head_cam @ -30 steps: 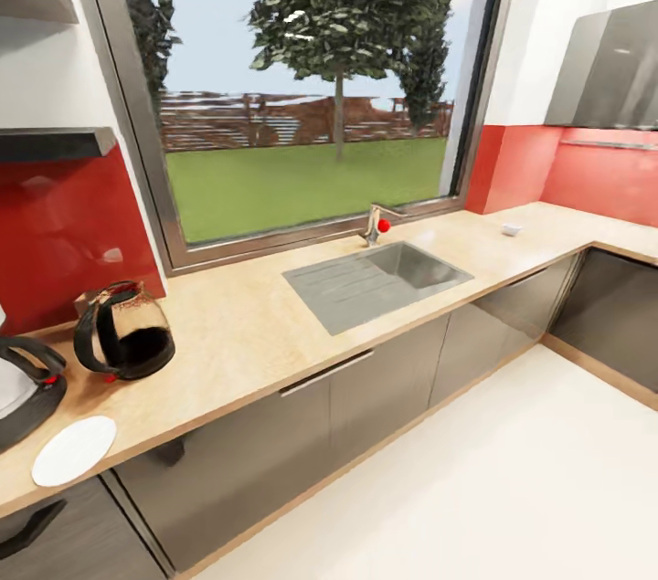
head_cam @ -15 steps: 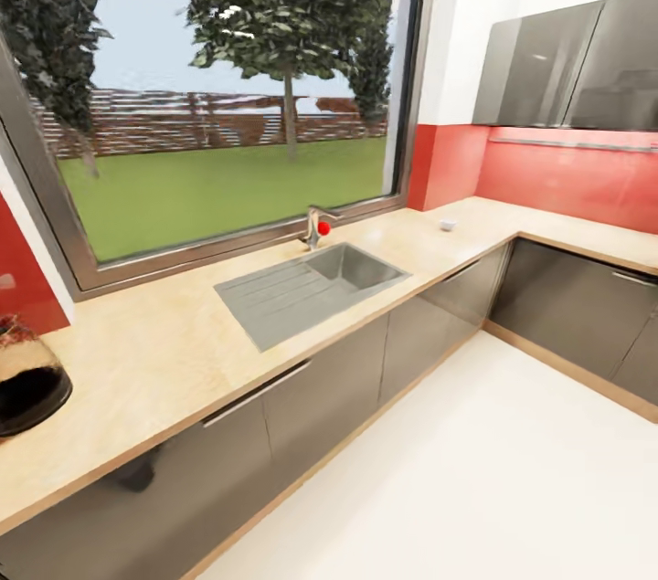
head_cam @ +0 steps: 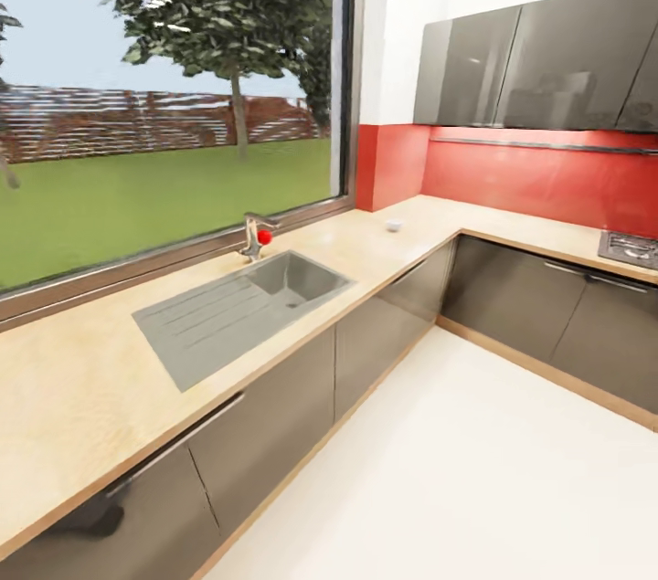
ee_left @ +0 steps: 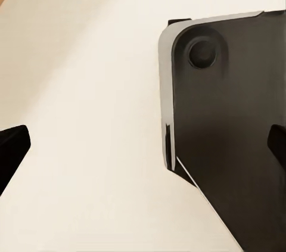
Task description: Set up a coffee station on the kitchen countertop: keep the coffee maker on the countertop, move the bottle of coffee from the kitchen shelf to the counter next to the coffee maker, place a paper coffee filter on top of the coffee maker, put the saucer next to the coffee maker with the coffee cup on the saucer, and place the electric kettle next to the coffee maker.
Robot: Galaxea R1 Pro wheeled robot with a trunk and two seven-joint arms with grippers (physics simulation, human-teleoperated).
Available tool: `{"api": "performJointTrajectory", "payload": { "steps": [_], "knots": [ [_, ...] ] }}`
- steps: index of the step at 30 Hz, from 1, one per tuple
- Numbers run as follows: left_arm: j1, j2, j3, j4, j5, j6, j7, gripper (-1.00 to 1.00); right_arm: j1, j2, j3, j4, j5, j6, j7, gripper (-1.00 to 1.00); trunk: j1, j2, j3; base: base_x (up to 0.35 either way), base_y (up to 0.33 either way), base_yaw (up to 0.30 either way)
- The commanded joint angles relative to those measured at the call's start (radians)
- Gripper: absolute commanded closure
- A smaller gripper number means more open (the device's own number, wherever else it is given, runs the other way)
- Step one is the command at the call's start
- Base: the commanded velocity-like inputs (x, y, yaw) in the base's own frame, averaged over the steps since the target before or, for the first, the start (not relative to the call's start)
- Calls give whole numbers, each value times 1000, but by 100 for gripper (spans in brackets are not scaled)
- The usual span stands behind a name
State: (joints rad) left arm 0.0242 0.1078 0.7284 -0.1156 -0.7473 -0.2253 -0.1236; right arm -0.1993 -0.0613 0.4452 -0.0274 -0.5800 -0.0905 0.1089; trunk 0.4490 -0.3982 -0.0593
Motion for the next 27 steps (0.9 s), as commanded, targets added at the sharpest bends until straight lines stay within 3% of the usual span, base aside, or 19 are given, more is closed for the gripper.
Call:
{"api": "performJointTrajectory", "payload": {
  "steps": [1,27],
  "knots": [
    [0,0,9,-2,-6,-2,-7,-100,-1,0,7,1,-11,-3,5,-100,1,-2,-2,280,-168,-300],
    [0,-1,13,-2,-4,0,-7,-100,-1,5,10,1,-11,-3,5,-100,1,-2,-2,279,-170,-300]
  ]
}}
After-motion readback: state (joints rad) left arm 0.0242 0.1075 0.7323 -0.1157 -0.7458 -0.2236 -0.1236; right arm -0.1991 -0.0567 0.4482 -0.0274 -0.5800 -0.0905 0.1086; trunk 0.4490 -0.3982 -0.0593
